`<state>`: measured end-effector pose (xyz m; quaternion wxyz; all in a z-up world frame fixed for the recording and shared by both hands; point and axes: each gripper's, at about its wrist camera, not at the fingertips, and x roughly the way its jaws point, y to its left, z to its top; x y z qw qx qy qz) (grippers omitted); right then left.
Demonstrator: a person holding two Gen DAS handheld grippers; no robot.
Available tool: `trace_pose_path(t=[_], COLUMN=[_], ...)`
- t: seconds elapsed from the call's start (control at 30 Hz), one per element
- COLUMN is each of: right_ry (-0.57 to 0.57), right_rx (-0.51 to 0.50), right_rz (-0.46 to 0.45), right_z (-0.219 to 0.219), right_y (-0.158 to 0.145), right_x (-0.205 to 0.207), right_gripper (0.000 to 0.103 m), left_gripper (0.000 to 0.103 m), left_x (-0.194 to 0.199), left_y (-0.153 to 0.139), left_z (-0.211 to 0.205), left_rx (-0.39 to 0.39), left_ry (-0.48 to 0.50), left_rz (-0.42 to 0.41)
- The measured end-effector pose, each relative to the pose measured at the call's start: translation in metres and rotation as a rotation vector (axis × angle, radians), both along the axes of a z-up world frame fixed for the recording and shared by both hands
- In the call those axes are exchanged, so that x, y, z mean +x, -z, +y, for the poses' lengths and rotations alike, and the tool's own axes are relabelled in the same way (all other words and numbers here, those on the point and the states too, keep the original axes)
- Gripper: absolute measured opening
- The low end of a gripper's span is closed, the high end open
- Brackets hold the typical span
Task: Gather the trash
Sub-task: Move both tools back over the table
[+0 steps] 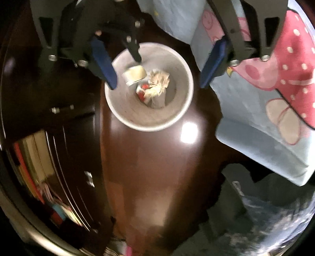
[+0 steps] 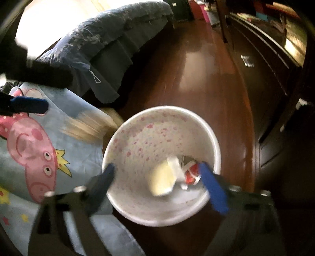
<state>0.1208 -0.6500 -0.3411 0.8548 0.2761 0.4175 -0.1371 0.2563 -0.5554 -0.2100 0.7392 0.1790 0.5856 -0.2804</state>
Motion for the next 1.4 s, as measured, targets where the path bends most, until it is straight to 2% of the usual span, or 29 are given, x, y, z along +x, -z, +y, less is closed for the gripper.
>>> trace_pose_path(t=[0.07, 0.1, 0.33, 0.47, 0.57, 0.77, 0.87, 0.9, 1.0, 1.1, 1.2, 1.3, 1.4], right_ry=[0.000, -0.001, 0.000, -0.006, -0.004, -0.014, -0.042, -0.055, -0.100, -0.153, -0.223, -0.303, -0.383], right_rx=[-0.013, -0.021, -0.041, -0.056, -0.081, -0.161, -0.211, -0.229, -0.284, -0.305, -0.283, -0.272, -0.271], right_rz=[-0.004, -0.008, 0.000, -0.015, -0.030, -0.051, -0.075, -0.090, -0.138, -0.185, -0.231, -0.256, -0.255], right_z=[0.002, 0.003, 0.006, 0.009, 0.015, 0.037, 0.057, 0.067, 0.097, 0.132, 0.168, 0.207, 0.246], right_y=[-0.001, -0.001, -0.009, -0.026, -0.052, -0.128, -0.170, -0.186, -0.223, -0.250, -0.265, -0.272, -0.274], right_x=[0.000, 0.000, 0.001, -0.003, -0.008, -0.027, -0.039, -0.044, -0.057, -0.065, -0.070, -0.067, -0.060], right_gripper=[0.100, 0.100, 0.100, 0.100, 0.100, 0.100, 0.100, 0.100, 0.100, 0.100, 0.100, 0.100, 0.100], left_gripper=[0.095, 0.096, 0.096, 0.096, 0.096, 0.097, 0.098, 0.098, 0.099, 0.099, 0.099, 0.099, 0.099], left_x=[0.004, 0.007, 0.009, 0.002, -0.008, -0.043, -0.061, -0.070, -0.086, -0.098, -0.112, -0.121, -0.128], left_y=[-0.002, -0.002, 0.001, -0.011, -0.037, -0.117, -0.158, -0.175, -0.201, -0.214, -0.219, -0.219, -0.213], left_z=[0.002, 0.004, 0.008, 0.012, 0.020, 0.066, 0.110, 0.136, 0.192, 0.247, 0.310, 0.362, 0.414], left_rx=[-0.005, -0.004, 0.008, -0.005, -0.049, -0.168, -0.238, -0.280, -0.333, -0.349, -0.336, -0.327, -0.326], left_ry=[-0.021, -0.036, -0.060, -0.046, -0.030, 0.010, 0.004, -0.006, -0.042, -0.087, -0.172, -0.259, -0.324], left_rz=[0.004, 0.004, 0.016, 0.003, -0.010, -0.101, -0.157, -0.177, -0.226, -0.280, -0.352, -0.408, -0.419])
